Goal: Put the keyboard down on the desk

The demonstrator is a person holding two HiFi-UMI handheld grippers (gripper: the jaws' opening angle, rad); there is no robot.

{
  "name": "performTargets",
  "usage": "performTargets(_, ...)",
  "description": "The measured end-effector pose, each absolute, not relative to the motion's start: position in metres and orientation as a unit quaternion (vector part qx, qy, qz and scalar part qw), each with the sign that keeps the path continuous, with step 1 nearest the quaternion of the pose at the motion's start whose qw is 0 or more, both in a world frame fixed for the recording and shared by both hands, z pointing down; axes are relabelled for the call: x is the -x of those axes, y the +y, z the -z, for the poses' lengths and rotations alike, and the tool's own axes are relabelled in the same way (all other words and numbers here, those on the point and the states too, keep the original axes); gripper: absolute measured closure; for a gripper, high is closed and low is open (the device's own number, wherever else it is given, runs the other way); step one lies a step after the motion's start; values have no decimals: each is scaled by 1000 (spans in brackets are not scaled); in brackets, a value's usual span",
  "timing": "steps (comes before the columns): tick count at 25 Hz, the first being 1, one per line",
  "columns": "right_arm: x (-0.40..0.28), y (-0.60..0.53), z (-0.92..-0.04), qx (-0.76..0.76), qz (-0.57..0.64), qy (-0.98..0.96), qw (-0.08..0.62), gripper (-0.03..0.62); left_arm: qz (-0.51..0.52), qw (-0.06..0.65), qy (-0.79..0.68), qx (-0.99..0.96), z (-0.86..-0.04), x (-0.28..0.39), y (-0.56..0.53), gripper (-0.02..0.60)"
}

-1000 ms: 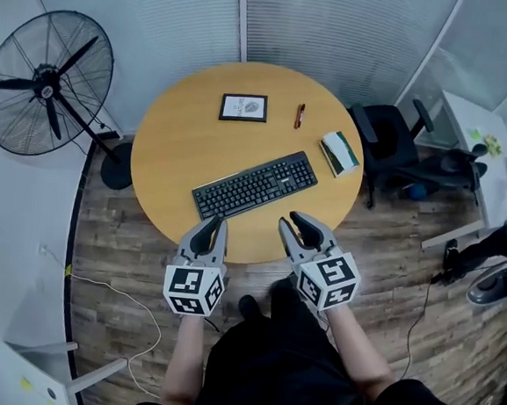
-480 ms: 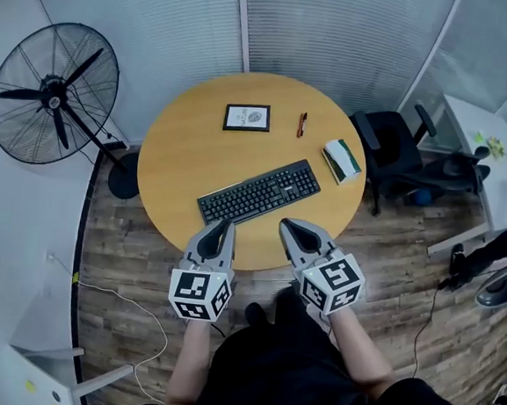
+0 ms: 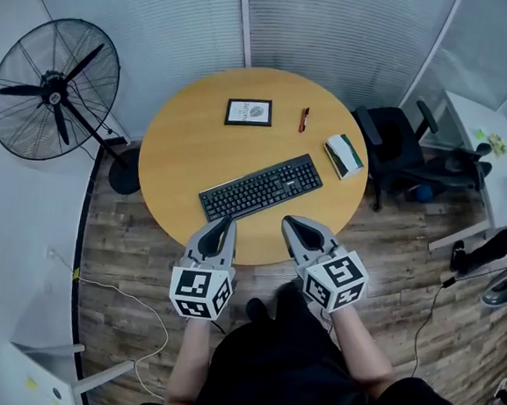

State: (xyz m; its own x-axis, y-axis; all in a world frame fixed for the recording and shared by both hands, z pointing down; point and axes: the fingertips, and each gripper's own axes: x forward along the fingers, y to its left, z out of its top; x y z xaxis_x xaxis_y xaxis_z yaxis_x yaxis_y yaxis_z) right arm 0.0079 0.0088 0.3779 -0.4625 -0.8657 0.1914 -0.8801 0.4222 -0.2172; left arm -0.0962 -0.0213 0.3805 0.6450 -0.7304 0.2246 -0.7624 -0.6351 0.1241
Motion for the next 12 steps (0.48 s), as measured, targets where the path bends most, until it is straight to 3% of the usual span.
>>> performTargets(12, -11, 14, -377, -515, -139, -845, 32, 586, -78, 103, -418, -899, -382, 98, -19, 557)
